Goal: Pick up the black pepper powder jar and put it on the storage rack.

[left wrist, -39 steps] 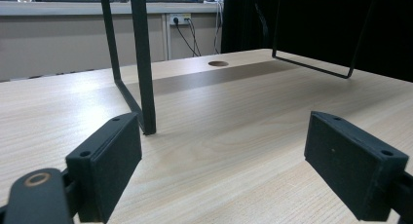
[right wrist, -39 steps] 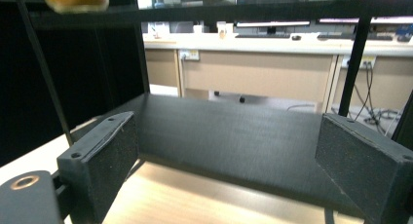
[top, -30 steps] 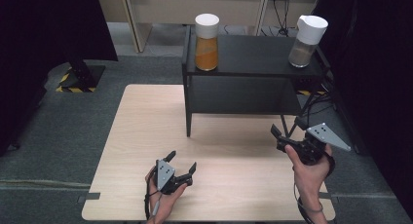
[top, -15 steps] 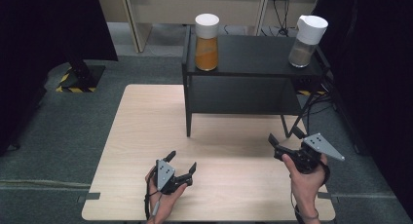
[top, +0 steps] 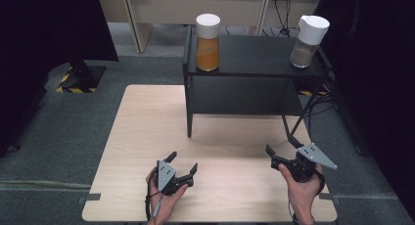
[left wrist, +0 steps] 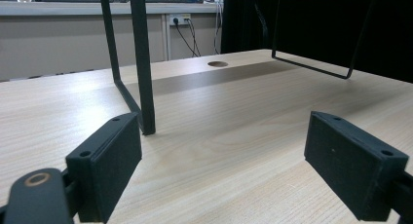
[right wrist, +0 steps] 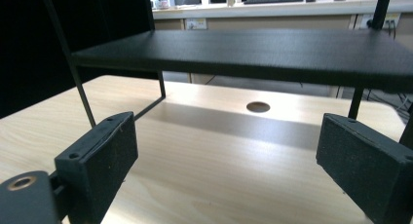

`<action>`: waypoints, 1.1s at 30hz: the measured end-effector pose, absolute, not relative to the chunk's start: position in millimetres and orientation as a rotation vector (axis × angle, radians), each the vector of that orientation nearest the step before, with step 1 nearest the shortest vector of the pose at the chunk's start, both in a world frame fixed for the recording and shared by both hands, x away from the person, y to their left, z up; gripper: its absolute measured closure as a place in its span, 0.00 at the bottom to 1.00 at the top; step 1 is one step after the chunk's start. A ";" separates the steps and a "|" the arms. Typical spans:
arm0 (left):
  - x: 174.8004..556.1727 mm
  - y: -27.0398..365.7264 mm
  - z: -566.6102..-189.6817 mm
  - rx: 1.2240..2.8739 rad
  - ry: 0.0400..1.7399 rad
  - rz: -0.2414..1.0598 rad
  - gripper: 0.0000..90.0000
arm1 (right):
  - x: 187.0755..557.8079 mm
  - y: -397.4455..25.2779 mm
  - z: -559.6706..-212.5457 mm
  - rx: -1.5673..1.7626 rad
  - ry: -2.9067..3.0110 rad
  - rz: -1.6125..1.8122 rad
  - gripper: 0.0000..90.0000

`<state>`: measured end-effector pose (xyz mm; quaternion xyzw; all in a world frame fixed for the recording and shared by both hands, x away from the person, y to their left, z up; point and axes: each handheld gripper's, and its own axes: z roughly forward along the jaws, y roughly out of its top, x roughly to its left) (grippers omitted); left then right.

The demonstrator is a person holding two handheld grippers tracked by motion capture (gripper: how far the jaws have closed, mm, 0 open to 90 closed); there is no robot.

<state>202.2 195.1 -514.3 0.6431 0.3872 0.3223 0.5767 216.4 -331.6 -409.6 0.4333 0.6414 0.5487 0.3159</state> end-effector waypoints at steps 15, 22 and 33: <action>202.3 195.1 -514.4 1.505 0.906 0.754 0.14 | 212.9 -333.1 -429.7 1.179 1.734 1.432 0.09; 202.0 195.1 -514.5 1.505 0.905 0.755 0.14 | 211.1 -334.2 -440.0 1.199 1.752 1.421 0.09; 202.1 195.1 -514.5 1.504 0.906 0.754 0.14 | 208.3 -337.3 -457.7 1.225 1.802 1.398 0.09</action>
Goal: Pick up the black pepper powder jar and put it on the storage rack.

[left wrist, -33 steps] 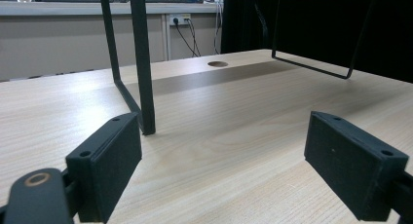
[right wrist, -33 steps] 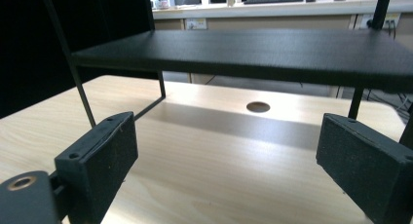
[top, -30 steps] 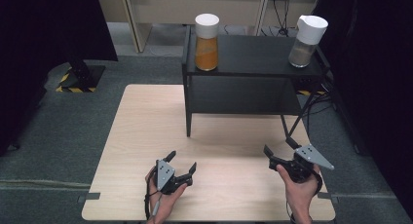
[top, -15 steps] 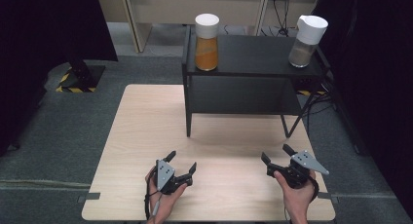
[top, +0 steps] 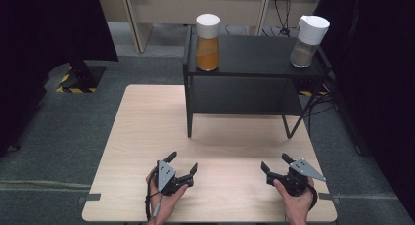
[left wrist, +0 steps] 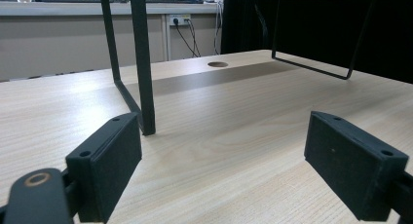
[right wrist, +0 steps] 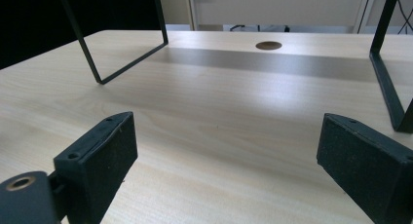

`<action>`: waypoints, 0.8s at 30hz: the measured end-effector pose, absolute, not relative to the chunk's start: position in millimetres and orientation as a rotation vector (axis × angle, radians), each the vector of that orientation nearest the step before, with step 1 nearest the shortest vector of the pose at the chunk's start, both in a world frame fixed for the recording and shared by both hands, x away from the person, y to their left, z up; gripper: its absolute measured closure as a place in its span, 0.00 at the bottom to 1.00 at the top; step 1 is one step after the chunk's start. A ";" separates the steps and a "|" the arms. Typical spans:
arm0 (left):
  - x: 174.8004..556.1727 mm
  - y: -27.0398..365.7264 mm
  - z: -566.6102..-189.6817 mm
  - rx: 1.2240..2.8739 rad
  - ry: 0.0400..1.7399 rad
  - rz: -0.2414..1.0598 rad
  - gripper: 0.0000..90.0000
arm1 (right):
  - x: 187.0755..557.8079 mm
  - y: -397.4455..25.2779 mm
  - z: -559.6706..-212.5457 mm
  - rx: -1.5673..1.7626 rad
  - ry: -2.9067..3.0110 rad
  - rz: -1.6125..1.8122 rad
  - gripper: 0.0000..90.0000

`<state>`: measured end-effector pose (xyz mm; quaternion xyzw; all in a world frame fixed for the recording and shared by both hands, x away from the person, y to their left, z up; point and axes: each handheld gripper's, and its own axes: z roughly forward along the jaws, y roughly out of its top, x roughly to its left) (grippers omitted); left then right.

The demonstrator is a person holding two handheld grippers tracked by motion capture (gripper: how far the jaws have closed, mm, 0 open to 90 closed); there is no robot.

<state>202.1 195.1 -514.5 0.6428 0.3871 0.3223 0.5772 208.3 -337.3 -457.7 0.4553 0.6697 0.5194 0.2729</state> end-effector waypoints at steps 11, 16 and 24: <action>202.0 195.2 -514.7 1.504 0.905 0.755 0.14 | 203.8 -335.4 -468.4 1.211 1.802 1.381 0.09; 202.0 195.2 -514.7 1.503 0.905 0.755 0.14 | 202.2 -334.1 -475.2 1.205 1.802 1.371 0.09; 201.9 195.1 -514.7 1.504 0.904 0.755 0.14 | 199.8 -334.2 -479.7 1.193 1.796 1.376 0.09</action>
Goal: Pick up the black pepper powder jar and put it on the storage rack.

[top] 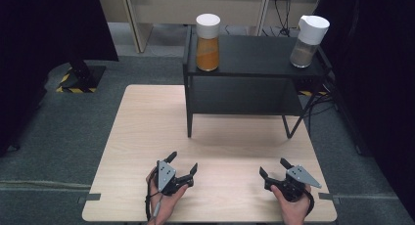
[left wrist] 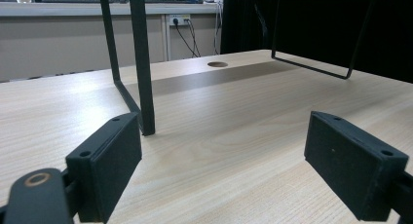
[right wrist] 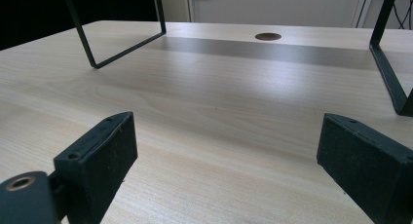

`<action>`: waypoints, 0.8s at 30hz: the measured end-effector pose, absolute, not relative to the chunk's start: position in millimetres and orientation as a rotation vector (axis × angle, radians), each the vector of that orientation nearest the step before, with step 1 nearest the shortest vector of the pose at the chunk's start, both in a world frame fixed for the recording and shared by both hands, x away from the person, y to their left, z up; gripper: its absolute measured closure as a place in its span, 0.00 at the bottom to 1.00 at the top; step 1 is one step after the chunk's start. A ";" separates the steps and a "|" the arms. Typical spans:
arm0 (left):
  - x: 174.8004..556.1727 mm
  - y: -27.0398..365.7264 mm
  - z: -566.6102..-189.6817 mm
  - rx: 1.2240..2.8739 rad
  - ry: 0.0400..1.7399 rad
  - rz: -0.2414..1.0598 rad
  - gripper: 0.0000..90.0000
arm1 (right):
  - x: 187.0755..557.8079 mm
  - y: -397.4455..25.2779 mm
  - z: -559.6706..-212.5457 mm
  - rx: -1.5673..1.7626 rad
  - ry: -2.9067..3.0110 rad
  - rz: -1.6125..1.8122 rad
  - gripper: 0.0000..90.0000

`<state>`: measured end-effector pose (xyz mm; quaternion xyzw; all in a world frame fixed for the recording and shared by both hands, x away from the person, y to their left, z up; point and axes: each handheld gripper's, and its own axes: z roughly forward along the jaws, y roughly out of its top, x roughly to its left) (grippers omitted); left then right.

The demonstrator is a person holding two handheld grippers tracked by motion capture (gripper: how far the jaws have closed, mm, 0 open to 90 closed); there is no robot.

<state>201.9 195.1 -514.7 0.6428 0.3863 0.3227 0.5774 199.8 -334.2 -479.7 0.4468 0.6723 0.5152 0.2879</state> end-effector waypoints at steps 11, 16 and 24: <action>201.6 194.4 -514.6 1.509 0.899 0.758 0.14 | 197.0 -333.8 -481.9 1.195 1.775 1.383 0.09; 201.5 194.5 -514.7 1.507 0.899 0.757 0.14 | 196.4 -335.8 -483.4 1.213 1.757 1.401 0.09; 201.7 194.7 -514.6 1.507 0.900 0.755 0.14 | 196.2 -335.7 -483.5 1.215 1.754 1.402 0.09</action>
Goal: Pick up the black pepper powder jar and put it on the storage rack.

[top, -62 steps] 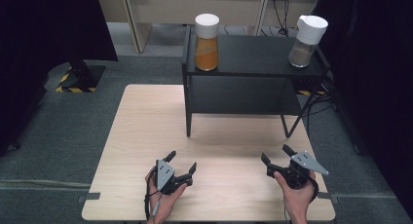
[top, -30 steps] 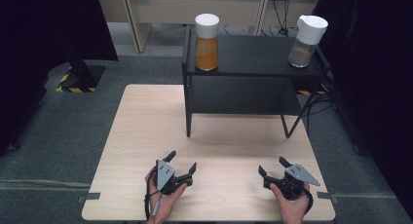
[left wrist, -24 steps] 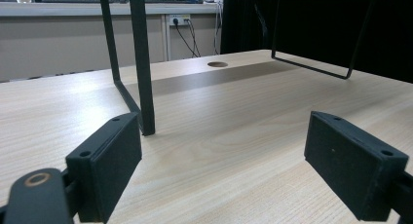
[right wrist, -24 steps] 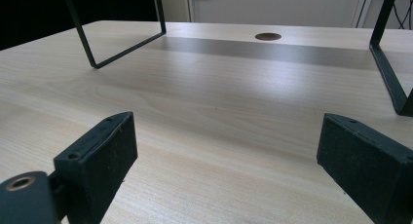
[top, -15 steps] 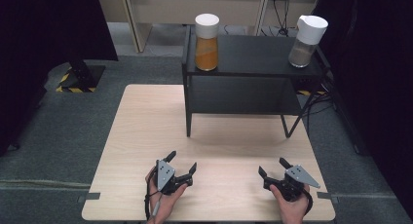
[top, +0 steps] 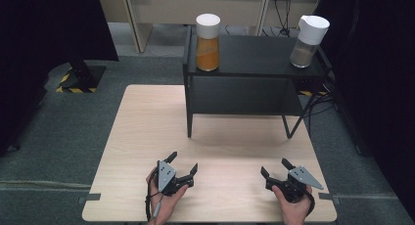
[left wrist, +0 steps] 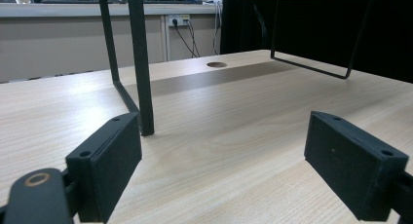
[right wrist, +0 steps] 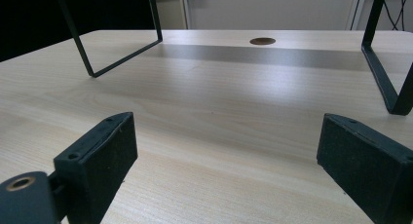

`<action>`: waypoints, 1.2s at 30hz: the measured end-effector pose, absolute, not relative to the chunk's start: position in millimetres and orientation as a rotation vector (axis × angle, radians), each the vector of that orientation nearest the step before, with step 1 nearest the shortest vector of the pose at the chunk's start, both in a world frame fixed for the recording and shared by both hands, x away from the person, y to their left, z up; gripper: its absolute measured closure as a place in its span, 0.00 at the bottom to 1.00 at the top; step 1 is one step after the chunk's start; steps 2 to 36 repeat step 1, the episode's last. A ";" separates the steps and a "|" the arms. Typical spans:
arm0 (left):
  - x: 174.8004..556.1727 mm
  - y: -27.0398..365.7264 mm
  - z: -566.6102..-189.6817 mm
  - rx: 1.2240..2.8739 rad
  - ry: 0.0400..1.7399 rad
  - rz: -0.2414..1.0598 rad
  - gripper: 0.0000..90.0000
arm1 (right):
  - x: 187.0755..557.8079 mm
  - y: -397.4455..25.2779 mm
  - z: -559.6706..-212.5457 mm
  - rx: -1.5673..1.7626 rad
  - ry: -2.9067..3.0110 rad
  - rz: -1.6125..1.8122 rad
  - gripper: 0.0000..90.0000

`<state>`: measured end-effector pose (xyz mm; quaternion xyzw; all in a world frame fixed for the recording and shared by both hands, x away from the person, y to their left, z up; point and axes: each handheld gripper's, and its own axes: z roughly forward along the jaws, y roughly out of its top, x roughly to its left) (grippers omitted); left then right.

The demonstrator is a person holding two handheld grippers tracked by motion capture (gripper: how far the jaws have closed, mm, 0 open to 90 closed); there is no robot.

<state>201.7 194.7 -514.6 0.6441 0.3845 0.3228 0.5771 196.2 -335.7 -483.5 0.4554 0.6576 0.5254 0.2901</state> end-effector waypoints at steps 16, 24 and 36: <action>201.7 194.6 -514.6 1.508 0.900 0.755 0.14 | 196.2 -336.0 -483.7 1.216 1.753 1.404 0.09; 201.7 194.6 -514.6 1.508 0.900 0.755 0.14 | 196.2 -336.0 -483.7 1.216 1.753 1.404 0.09; 201.7 194.6 -514.6 1.508 0.900 0.755 0.14 | 196.2 -336.0 -483.7 1.216 1.753 1.404 0.09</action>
